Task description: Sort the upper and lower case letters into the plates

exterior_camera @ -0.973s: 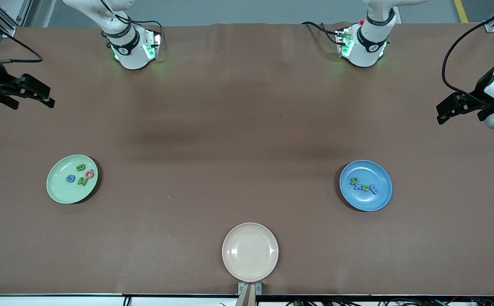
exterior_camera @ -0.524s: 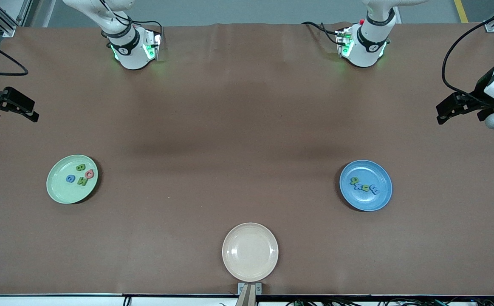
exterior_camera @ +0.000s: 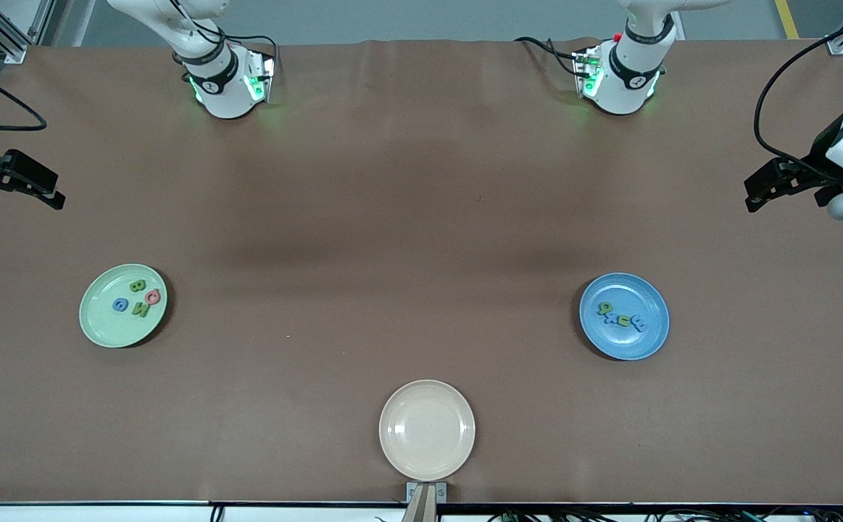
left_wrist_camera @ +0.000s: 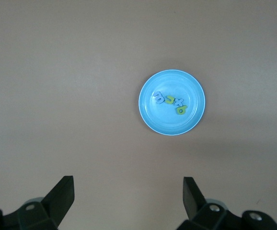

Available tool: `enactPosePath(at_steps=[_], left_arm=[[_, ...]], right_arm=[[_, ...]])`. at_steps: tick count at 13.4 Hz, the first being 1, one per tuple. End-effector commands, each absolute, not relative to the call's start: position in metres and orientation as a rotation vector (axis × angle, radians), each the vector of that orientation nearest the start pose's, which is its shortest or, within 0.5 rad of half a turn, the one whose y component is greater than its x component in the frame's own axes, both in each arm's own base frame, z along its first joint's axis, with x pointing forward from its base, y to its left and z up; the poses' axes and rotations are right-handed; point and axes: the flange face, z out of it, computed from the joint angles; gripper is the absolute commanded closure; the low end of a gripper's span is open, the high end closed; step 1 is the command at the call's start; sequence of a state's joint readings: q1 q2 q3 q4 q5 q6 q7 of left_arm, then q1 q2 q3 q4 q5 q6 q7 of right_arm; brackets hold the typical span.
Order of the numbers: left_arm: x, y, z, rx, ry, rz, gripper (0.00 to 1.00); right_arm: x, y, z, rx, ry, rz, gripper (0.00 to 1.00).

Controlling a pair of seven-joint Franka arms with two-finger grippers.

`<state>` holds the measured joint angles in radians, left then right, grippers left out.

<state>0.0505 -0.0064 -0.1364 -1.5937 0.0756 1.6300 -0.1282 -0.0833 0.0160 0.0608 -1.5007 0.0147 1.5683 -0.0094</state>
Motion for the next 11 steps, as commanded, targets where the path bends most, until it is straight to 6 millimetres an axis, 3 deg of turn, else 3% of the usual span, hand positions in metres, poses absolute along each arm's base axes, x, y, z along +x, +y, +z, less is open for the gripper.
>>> enactPosePath(at_steps=[1, 11], left_arm=[[0.552, -0.040, 0.629, -3.087, -0.040, -0.079, 0.00], [0.551, -0.052, 0.625, -3.151, -0.015, -0.015, 0.00]], right_arm=[[0.560, -0.014, 0.650, -3.134, 0.043, -0.077, 0.00], [0.560, -0.015, 0.647, -3.134, 0.045, -0.068, 0.00]])
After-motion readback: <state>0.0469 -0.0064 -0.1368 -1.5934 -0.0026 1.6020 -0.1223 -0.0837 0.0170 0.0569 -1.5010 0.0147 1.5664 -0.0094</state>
